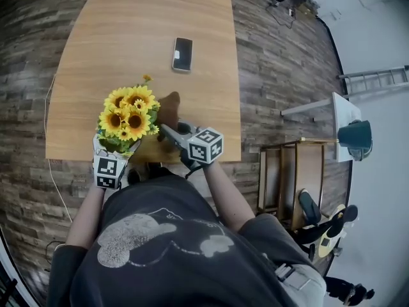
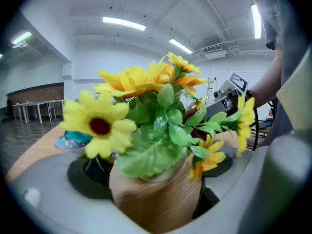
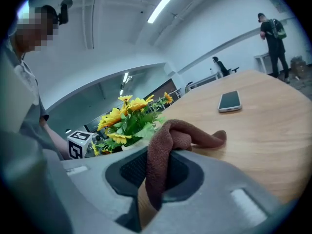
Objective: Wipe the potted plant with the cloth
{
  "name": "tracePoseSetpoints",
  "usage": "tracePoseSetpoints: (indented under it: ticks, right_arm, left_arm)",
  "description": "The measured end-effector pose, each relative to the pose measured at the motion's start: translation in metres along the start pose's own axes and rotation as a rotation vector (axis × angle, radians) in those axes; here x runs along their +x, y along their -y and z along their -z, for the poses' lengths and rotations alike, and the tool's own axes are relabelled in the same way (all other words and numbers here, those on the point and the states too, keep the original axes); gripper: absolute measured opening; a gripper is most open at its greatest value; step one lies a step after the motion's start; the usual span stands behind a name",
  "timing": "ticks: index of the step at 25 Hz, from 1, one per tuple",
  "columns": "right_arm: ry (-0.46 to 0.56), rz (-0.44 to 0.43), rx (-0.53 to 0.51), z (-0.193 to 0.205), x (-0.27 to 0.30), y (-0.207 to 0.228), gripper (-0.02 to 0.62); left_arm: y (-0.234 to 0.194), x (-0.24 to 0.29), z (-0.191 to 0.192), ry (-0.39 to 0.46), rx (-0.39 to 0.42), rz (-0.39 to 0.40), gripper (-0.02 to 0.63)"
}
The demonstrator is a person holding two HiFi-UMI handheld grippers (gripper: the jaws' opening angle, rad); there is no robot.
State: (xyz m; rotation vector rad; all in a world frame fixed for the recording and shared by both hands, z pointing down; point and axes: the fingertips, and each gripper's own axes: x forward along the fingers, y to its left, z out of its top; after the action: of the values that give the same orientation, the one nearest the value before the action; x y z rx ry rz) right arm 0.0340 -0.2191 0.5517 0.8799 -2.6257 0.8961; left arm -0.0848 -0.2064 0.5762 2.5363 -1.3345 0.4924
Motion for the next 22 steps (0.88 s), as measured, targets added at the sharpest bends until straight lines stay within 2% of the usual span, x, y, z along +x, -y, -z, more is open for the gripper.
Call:
tracePoseSetpoints:
  ticks: [7,9,12,15,17,22]
  right_arm:
    - [0.155,0.206,0.038,-0.004,-0.046,0.002,0.052]
    - [0.207,0.263,0.046,-0.005,-0.06,-0.003,0.052]
    - [0.256,0.316,0.047,-0.001,-0.079,-0.015,0.052]
    - [0.285,0.346,0.053,0.006,-0.092,-0.024,0.054]
    - [0.297,0.36,0.06,0.009,-0.099,-0.025,0.054]
    - [0.352,0.37,0.091,0.007,-0.111,-0.023,0.054]
  left_arm:
    - [-0.005,-0.044,0.011,-0.016,0.001,-0.02,0.552]
    - [-0.01,-0.051,0.016,-0.006,-0.025,-0.033,0.488]
    - [-0.013,-0.06,0.009,0.024,-0.094,-0.033,0.457]
    - [-0.011,-0.067,0.003,0.025,-0.09,-0.003,0.334]
    - [-0.01,-0.071,-0.001,0.038,-0.078,0.004,0.317]
    - [-0.004,-0.083,-0.012,0.072,-0.093,-0.025,0.178]
